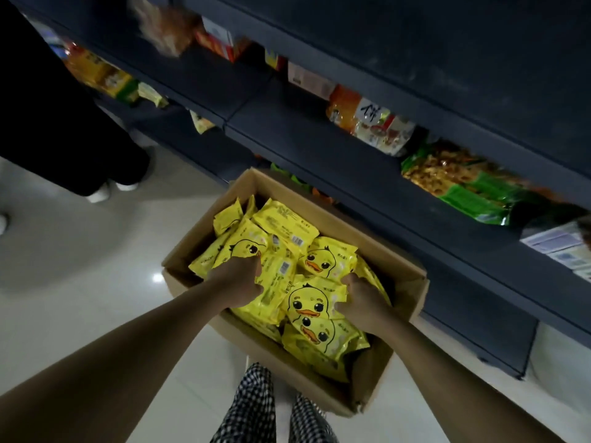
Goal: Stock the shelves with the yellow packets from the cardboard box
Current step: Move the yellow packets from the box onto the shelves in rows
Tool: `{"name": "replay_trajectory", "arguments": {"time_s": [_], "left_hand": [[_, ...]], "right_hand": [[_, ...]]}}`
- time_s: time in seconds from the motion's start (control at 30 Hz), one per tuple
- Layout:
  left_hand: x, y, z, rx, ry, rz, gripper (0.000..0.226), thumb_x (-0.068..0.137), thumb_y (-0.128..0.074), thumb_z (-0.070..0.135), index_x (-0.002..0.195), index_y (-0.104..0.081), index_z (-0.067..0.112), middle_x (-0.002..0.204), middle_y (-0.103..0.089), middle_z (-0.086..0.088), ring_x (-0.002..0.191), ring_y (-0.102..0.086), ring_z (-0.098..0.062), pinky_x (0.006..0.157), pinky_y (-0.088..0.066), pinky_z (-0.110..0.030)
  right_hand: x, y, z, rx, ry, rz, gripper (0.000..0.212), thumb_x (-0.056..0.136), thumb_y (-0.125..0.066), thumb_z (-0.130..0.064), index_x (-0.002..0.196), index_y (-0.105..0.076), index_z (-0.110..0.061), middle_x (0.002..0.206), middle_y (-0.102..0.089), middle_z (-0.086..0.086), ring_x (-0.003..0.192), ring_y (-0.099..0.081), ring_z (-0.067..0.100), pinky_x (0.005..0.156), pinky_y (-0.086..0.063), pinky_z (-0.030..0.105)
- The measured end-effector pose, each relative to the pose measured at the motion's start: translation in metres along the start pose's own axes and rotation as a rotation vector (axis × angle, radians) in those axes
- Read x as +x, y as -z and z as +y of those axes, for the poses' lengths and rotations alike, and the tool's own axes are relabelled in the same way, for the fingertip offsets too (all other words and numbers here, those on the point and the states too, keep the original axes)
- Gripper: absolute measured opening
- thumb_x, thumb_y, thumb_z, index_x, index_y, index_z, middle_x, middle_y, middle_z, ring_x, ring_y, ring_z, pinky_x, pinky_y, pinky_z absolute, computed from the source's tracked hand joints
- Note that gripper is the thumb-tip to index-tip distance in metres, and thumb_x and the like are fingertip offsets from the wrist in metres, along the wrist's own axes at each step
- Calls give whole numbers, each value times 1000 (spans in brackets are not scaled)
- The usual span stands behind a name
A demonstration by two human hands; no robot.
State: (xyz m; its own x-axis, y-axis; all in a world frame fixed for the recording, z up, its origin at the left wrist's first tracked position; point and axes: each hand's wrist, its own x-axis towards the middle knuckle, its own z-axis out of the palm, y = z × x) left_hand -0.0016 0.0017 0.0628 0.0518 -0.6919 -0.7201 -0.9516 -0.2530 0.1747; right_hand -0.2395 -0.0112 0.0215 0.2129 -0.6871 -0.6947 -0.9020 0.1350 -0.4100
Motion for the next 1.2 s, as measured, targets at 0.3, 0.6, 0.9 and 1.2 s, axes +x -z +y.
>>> {"name": "replay_trajectory", "arguments": {"time_s": [0.3, 0.6, 0.9, 1.2], "left_hand": [[68, -73, 3, 90, 33, 10, 65, 81, -66, 46, 131, -35, 20, 135, -40, -7, 123, -43, -25, 89, -45, -38], [94, -98, 15, 149, 83, 47, 89, 72, -78, 20, 137, -17, 20, 146, -18, -16, 127, -36, -32, 85, -49, -34], [96, -41, -16, -164, 190, 83, 39, 86, -51, 4, 124, -48, 4, 121, -58, -17, 111, -56, -35, 80, -48, -38], [72, -11, -18, -762, 145, -43, 28, 88, -58, 0, 114, -60, 10, 111, -62, -13, 94, -53, -23, 77, -45, -33]], "right_hand": [[61, -69, 3, -184, -59, 242, 57, 84, -67, -30, 132, -38, -20, 135, -44, 2, 119, -47, 17, 96, -42, 31], [67, -92, 9, -110, -67, 242, 43, 90, -59, -34, 130, -47, -20, 120, -61, 0, 106, -61, 16, 76, -46, 25], [32, -34, 19, 74, -193, 228, 50, 93, -55, -30, 139, -39, -20, 137, -52, 7, 124, -51, 25, 88, -46, 32], [11, 12, 11, 163, -230, 338, 52, 95, -52, -29, 141, -38, -10, 141, -46, 12, 131, -41, 30, 102, -37, 37]]}}
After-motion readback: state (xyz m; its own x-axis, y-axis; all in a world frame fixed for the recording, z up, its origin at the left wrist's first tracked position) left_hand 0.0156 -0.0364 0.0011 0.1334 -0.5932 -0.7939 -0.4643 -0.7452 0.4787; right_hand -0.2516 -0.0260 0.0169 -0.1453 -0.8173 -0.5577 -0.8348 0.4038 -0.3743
